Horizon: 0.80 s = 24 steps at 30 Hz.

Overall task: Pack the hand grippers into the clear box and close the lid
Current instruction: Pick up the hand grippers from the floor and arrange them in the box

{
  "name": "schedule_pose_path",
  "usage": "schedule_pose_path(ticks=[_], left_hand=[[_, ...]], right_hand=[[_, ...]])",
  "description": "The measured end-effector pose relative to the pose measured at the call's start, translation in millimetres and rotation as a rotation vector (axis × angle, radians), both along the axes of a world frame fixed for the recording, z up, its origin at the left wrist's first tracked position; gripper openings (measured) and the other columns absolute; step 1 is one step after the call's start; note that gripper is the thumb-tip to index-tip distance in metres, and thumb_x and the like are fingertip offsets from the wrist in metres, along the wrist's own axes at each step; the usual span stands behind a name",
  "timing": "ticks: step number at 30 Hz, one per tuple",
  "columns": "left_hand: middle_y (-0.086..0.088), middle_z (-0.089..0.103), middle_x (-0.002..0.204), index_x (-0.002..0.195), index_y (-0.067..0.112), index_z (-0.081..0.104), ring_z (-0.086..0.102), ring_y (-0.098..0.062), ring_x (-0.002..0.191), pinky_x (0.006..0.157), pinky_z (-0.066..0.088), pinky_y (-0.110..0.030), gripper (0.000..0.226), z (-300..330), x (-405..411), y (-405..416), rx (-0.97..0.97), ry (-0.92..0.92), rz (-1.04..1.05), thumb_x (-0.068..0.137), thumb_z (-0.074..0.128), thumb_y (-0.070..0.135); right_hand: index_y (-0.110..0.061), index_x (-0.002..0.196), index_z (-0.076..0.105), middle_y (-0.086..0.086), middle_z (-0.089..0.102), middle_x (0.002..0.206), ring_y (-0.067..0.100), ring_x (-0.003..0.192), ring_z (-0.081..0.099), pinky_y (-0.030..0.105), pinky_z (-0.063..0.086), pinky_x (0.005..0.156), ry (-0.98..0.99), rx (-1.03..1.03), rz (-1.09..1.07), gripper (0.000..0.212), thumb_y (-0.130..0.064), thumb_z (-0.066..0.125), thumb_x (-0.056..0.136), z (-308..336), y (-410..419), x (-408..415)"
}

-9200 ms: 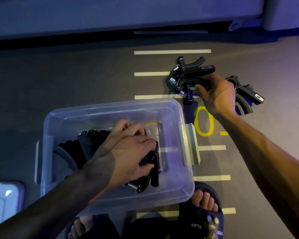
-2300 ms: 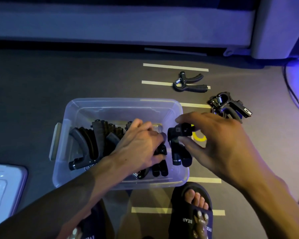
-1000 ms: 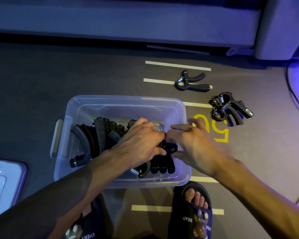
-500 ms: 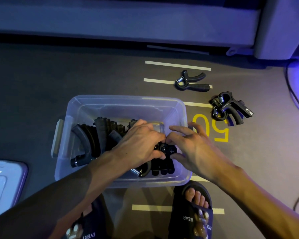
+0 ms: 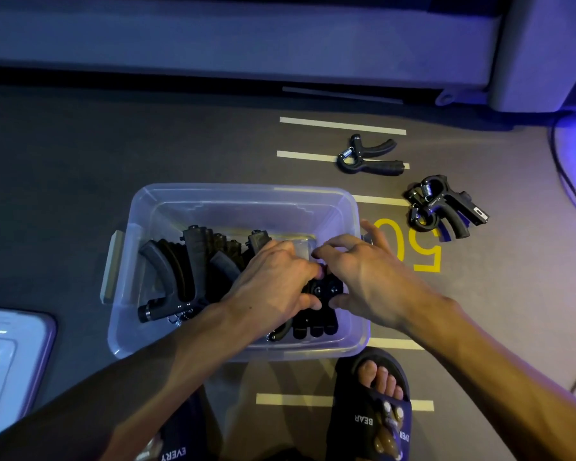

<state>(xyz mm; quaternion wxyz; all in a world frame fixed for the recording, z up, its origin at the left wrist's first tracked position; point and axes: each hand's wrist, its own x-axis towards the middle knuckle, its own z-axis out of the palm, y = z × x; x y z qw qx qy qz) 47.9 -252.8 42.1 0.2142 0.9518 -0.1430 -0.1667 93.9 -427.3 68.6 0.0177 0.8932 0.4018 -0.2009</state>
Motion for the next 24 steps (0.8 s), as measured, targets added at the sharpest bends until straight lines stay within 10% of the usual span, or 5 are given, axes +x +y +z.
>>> schedule_pose_path(ticks=[24], left_hand=[[0.008, 0.073, 0.098, 0.110, 0.025, 0.074, 0.063, -0.017, 0.097, 0.094, 0.039, -0.027, 0.048, -8.9, 1.2, 29.2, -0.144, -0.276, -0.041, 0.088, 0.052, 0.062]], right_hand=[[-0.034, 0.139, 0.042, -0.015, 0.059, 0.130, 0.013, 0.147, 0.023, 0.042, 0.017, 0.119, 0.183, 0.069, -0.080, 0.058, -0.036, 0.069, 0.087, 23.9, 1.0, 10.5]])
